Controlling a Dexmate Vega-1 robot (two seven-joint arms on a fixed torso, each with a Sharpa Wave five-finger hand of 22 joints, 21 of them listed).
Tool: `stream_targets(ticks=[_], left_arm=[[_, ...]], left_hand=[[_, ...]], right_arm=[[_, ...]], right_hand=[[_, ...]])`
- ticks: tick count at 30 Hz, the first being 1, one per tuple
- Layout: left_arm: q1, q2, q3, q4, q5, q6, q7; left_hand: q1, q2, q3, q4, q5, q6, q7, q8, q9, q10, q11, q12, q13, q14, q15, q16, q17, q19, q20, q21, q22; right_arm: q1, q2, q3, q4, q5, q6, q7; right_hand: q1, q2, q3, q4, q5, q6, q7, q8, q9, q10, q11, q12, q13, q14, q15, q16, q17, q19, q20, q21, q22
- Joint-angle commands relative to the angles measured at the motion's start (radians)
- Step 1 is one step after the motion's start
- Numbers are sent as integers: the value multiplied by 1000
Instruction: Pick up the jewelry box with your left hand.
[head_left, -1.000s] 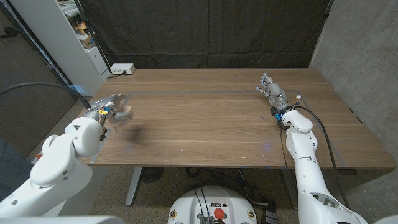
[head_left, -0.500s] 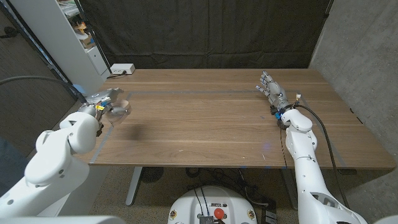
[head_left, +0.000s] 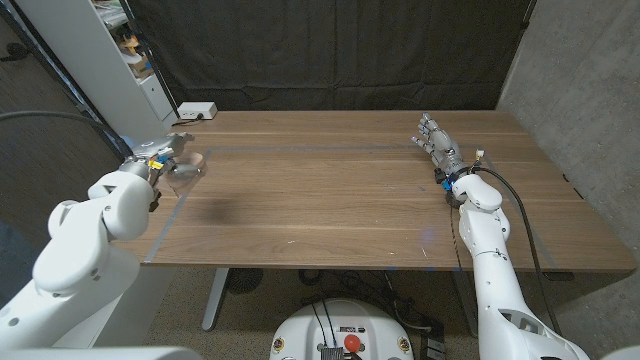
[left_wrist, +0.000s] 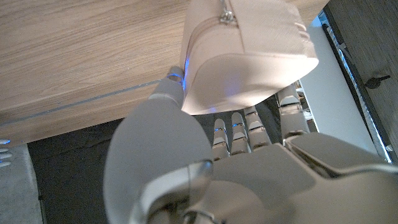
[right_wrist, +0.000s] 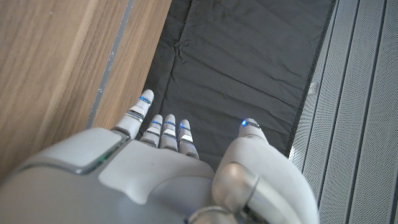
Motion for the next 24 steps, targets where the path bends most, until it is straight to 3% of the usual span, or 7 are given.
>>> stream_targets(ticks=[1,24], left_arm=[[-24,-26,-11,-5,45,-27,-39],[-55,-77,11,17,70,-68,-81]], left_hand=[[77,84,0,0,8,11,0,0,5,-1,4,5,4,7,-2,4,4,50,-53,4,3],[80,86,0,-5,10,14,1,-2,6,0,2,6,8,10,-2,2,5,46,-53,1,3]], right_arm=[[-2,4,2,-7,-2,-8,-6],[-25,6,17,-32,-4,-21,-7]], right_hand=[[-4,4,2,-4,7,8,-8,1,1,8,5,0,2,8,5,9,1,9,-2,-3,2],[-4,5,2,-6,7,11,-9,2,1,7,2,-1,2,8,5,8,1,9,-1,-4,2]])
